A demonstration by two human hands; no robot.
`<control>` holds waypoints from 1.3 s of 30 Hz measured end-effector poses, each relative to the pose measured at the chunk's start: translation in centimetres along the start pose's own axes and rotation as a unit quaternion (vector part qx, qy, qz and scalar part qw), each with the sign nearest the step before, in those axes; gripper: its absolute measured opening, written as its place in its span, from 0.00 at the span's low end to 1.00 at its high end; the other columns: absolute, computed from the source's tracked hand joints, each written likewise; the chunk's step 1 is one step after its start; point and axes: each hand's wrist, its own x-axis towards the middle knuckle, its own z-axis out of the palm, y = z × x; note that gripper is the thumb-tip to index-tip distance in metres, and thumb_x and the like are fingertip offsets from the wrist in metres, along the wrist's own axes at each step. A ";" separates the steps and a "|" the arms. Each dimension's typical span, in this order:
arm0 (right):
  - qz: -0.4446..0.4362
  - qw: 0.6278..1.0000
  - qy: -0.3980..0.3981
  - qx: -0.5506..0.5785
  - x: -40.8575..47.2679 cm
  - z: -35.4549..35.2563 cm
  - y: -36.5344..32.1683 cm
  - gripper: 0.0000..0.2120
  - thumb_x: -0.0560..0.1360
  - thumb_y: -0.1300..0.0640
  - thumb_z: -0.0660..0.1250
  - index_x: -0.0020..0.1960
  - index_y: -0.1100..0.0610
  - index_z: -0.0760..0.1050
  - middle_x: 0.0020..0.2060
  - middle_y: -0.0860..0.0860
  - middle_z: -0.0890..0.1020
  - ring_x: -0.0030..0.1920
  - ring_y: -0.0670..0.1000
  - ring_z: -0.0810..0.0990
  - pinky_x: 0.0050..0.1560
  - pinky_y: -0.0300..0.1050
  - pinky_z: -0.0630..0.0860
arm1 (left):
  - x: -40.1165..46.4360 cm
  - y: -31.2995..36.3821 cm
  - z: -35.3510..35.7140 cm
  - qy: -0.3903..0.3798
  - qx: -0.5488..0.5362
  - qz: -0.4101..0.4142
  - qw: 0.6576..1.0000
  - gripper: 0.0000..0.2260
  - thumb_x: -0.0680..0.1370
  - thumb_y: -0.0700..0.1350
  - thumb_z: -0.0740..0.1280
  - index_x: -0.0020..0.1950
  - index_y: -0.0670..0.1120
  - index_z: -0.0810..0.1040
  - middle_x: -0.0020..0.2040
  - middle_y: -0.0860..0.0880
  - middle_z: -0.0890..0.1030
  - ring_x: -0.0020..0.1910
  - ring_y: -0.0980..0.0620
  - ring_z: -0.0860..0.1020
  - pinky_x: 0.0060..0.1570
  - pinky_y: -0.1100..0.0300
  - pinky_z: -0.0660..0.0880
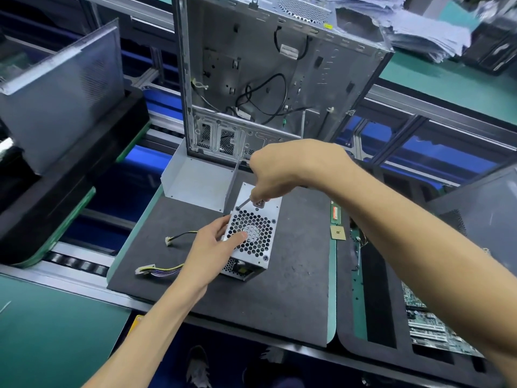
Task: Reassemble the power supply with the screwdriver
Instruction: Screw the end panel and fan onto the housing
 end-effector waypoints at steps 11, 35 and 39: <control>-0.081 0.964 0.193 -0.167 -1.4 0.5 -0.6 0.20 0.70 0.61 0.74 0.30 0.55 0.64 0.29 0.50 0.67 0.27 0.49 0.65 0.27 0.41 0.60 | 0.0 0.3 0.6 0.002 0.011 0.005 1.000 0.17 0.79 0.43 0.72 0.67 0.52 0.79 0.56 0.59 0.85 0.59 0.59 0.82 0.61 0.59 0.76; -0.048 0.980 0.141 -0.135 -0.5 -0.2 -0.2 0.14 0.75 0.58 0.69 0.33 0.56 0.69 0.30 0.50 0.72 0.29 0.49 0.69 0.28 0.40 0.62 | 0.2 0.1 0.5 -0.024 -0.001 0.029 0.999 0.13 0.79 0.40 0.70 0.55 0.60 0.79 0.51 0.62 0.86 0.52 0.64 0.83 0.43 0.74 0.75; -0.025 0.991 0.067 -0.111 0.0 -1.0 -0.5 0.18 0.78 0.55 0.68 0.31 0.57 0.71 0.26 0.49 0.74 0.27 0.47 0.70 0.22 0.40 0.62 | 0.2 0.0 0.4 -0.025 -0.004 0.025 0.999 0.13 0.80 0.41 0.70 0.62 0.55 0.79 0.54 0.59 0.86 0.53 0.62 0.83 0.48 0.69 0.76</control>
